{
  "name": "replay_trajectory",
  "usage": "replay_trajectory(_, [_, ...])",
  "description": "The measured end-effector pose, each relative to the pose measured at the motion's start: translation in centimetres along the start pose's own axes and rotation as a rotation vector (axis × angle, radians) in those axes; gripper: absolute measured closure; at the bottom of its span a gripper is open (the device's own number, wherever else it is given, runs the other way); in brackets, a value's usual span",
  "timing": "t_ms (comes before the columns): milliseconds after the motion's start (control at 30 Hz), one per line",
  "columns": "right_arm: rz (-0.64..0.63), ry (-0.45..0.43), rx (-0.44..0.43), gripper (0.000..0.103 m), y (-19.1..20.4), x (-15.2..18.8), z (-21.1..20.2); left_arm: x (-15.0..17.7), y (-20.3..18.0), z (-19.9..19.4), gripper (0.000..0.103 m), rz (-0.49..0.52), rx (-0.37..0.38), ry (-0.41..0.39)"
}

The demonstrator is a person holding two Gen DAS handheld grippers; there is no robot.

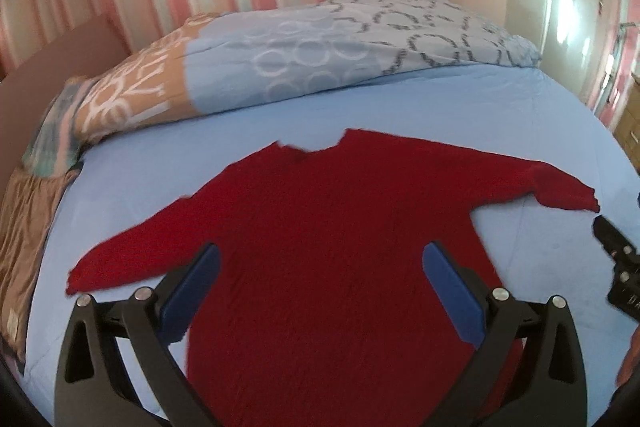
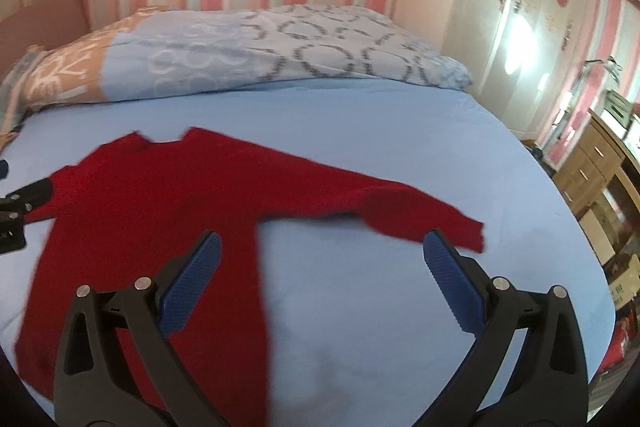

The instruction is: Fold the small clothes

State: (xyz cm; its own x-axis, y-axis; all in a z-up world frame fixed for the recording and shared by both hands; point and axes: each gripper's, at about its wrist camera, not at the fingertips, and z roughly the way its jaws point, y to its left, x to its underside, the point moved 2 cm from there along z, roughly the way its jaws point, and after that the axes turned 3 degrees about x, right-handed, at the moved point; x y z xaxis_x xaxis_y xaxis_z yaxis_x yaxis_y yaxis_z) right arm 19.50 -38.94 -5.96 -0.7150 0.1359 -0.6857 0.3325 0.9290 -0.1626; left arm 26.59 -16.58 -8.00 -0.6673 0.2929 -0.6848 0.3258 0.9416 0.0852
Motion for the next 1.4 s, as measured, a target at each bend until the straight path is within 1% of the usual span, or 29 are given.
replay_trajectory(100, [-0.005, 0.011, 0.081, 0.003, -2.9, 0.7, 3.8, -1.1, -2.6, 3.5, 0.002, 0.047, 0.01, -0.012])
replay_trajectory(200, [0.031, 0.026, 0.146, 0.003, -6.4, 1.5, 7.5, -2.1, -5.1, 7.9, 0.002, 0.078, 0.038, -0.002])
replay_trajectory(267, [0.073, 0.037, 0.177, 0.003, -8.7, 1.8, 9.6, -2.8, -6.5, 10.3, 0.002, 0.092, 0.052, 0.006])
replay_trajectory(300, [0.117, 0.06, 0.194, 0.003, -10.5, 2.2, 11.4, -3.0, -7.0, 11.1, 0.002, 0.097, 0.062, 0.008])
replay_trajectory(367, [0.173, 0.09, 0.213, 0.003, -12.5, 2.7, 13.8, -3.4, -8.2, 12.6, 0.002, 0.11, 0.08, 0.01])
replay_trajectory(433, [0.243, 0.14, 0.222, 0.004, -14.8, 3.4, 16.6, -3.8, -9.5, 14.1, 0.002, 0.129, 0.09, 0.008])
replay_trajectory(467, [0.264, 0.157, 0.22, 0.007, -15.4, 3.5, 17.5, -3.9, -10.1, 14.5, 0.002, 0.138, 0.095, 0.01])
replay_trajectory(500, [0.289, 0.181, 0.214, 0.014, -16.2, 3.8, 18.7, -4.0, -10.7, 15.1, 0.002, 0.149, 0.098, 0.012])
replay_trajectory(633, [0.336, 0.226, 0.204, 0.022, -17.0, 4.1, 20.8, -4.0, -11.9, 16.5, 0.002, 0.179, 0.099, 0.02])
replay_trajectory(700, [0.351, 0.25, 0.189, 0.037, -17.0, 4.3, 21.4, -3.9, -11.9, 16.9, 0.002, 0.19, 0.094, 0.027])
replay_trajectory(733, [0.352, 0.26, 0.178, 0.04, -16.8, 4.4, 21.8, -3.8, -11.9, 17.0, 0.002, 0.193, 0.087, 0.029])
replay_trajectory(767, [0.343, 0.268, 0.17, 0.048, -16.5, 4.4, 22.1, -3.9, -11.7, 17.1, 0.002, 0.196, 0.08, 0.031])
replay_trajectory(800, [0.332, 0.277, 0.161, 0.06, -16.3, 4.3, 22.6, -3.9, -11.5, 17.3, 0.002, 0.197, 0.075, 0.033])
replay_trajectory(833, [0.322, 0.288, 0.156, 0.068, -15.9, 4.3, 22.8, -3.9, -11.2, 17.4, 0.002, 0.197, 0.069, 0.036])
replay_trajectory(867, [0.319, 0.305, 0.147, 0.079, -15.8, 4.3, 23.3, -3.9, -10.9, 17.5, 0.002, 0.194, 0.065, 0.04])
replay_trajectory(900, [0.324, 0.312, 0.137, 0.084, -16.0, 4.3, 23.7, -3.9, -10.7, 17.4, 0.002, 0.191, 0.063, 0.043])
replay_trajectory(1033, [0.315, 0.319, 0.134, 0.085, -15.7, 4.3, 24.0, -3.8, -9.7, 17.5, 0.002, 0.187, 0.046, 0.043])
replay_trajectory(1067, [0.315, 0.317, 0.13, 0.087, -15.7, 4.3, 24.0, -3.8, -9.6, 17.6, 0.002, 0.188, 0.044, 0.044])
replay_trajectory(1100, [0.312, 0.315, 0.126, 0.093, -15.7, 4.3, 24.0, -3.7, -9.5, 17.8, 0.002, 0.189, 0.039, 0.046])
replay_trajectory(1167, [0.313, 0.325, 0.128, 0.093, -15.7, 4.2, 24.4, -3.5, -9.4, 18.3, 0.002, 0.193, 0.037, 0.055])
replay_trajectory(1200, [0.326, 0.33, 0.127, 0.09, -15.8, 4.3, 24.5, -3.5, -9.4, 18.6, 0.002, 0.196, 0.035, 0.055])
replay_trajectory(1233, [0.343, 0.33, 0.126, 0.085, -16.1, 4.4, 24.4, -3.4, -9.5, 18.7, 0.002, 0.197, 0.033, 0.055])
replay_trajectory(1267, [0.37, 0.324, 0.126, 0.065, -16.5, 4.4, 24.2, -3.4, -9.7, 19.1, 0.002, 0.199, 0.035, 0.053])
replay_trajectory(1300, [0.38, 0.317, 0.127, 0.047, -16.6, 4.4, 24.1, -3.4, -9.9, 19.3, 0.002, 0.203, 0.042, 0.065])
replay_trajectory(1333, [0.385, 0.31, 0.138, 0.043, -16.8, 4.5, 23.9, -3.5, -10.1, 19.6, 0.002, 0.203, 0.049, 0.063])
replay_trajectory(1400, [0.38, 0.309, 0.154, 0.043, -17.1, 4.8, 23.7, -4.0, -10.9, 20.4, 0.002, 0.205, 0.066, 0.058])
